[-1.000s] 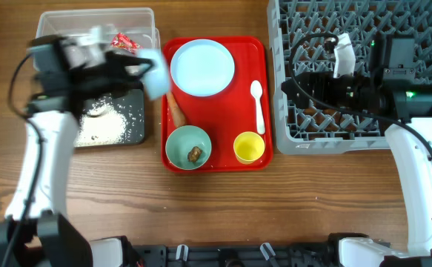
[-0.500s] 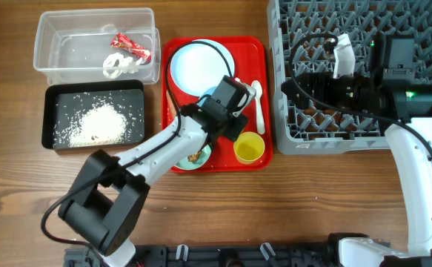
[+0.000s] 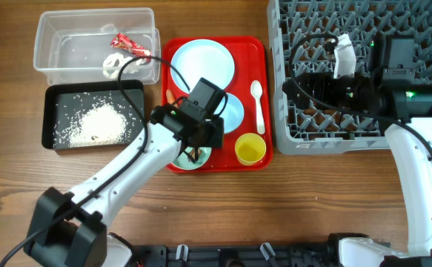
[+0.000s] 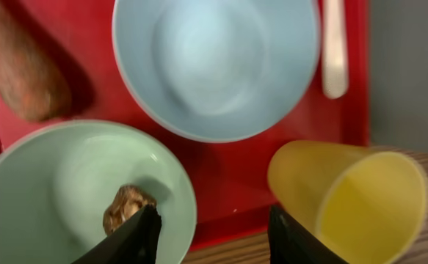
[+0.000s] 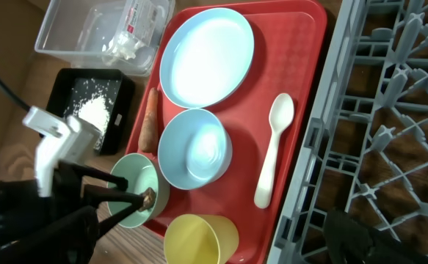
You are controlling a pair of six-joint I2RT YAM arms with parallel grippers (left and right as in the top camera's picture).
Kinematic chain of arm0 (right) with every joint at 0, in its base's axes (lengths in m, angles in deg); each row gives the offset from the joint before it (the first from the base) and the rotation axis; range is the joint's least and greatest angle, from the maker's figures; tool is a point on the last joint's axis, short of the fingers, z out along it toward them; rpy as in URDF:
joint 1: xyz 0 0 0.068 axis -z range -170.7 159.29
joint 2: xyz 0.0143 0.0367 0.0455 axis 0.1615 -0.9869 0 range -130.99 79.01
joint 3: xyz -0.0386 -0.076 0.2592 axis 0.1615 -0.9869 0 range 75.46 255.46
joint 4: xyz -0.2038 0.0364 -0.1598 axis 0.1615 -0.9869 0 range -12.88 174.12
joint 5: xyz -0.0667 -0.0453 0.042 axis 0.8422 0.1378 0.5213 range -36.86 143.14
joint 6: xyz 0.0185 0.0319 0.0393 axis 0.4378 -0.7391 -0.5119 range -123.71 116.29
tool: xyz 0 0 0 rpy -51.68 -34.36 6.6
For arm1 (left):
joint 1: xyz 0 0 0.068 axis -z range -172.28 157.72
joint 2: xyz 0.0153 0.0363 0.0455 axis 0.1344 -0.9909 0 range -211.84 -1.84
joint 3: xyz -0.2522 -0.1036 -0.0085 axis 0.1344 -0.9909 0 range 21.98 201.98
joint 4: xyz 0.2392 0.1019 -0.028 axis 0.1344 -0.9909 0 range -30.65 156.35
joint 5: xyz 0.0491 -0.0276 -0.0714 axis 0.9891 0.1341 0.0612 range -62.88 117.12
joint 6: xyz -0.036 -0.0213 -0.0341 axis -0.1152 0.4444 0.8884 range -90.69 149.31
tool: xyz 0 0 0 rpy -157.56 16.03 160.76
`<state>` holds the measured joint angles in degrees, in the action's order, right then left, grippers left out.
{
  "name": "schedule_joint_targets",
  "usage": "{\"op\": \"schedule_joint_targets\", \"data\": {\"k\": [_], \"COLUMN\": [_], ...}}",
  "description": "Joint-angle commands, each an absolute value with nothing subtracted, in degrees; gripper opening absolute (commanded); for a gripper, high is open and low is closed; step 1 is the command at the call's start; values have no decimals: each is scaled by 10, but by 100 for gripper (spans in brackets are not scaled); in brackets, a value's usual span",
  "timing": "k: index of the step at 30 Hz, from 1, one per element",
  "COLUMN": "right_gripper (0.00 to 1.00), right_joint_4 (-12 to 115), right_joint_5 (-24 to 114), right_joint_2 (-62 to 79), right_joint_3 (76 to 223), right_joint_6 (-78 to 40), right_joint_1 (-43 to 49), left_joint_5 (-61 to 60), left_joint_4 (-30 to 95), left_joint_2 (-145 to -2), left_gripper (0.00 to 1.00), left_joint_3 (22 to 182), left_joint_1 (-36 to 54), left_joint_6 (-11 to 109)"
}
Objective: Sort waste into correct bins and load items into the dishwasher rack
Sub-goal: 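Grasp the green bowl with the left gripper and tip it over the black tray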
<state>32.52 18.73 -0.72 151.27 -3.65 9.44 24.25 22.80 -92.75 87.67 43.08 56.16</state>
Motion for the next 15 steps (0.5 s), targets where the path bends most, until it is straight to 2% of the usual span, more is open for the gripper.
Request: {"op": "schedule_joint_targets", "data": {"k": [1, 5, 9, 13, 15], "right_gripper": [99, 100, 100, 100, 100], "right_joint_4": [325, 326, 324, 324, 322], "right_joint_5": [190, 190, 190, 190, 190], "right_joint_2": [-13, -13, -13, -13, -13], "right_joint_3": [1519, 1519, 1519, 1519, 1519], "right_joint_6": [-39, -40, -40, -44, -44], "right_joint_1": [92, 92, 92, 92, 92], "left_joint_5": [240, 252, 252, 253, 257], "left_joint_4": [226, 237, 248, 278, 282], "left_joint_2": [-953, -960, -995, -1018, -1019], "left_gripper": [49, 49, 43, 33, 22], "left_joint_3": [833, 818, 818, 818, 818], "left_joint_1": [433, 436, 447, 472, 472], "left_joint_6": [618, 611, 554, 524, 524]}}
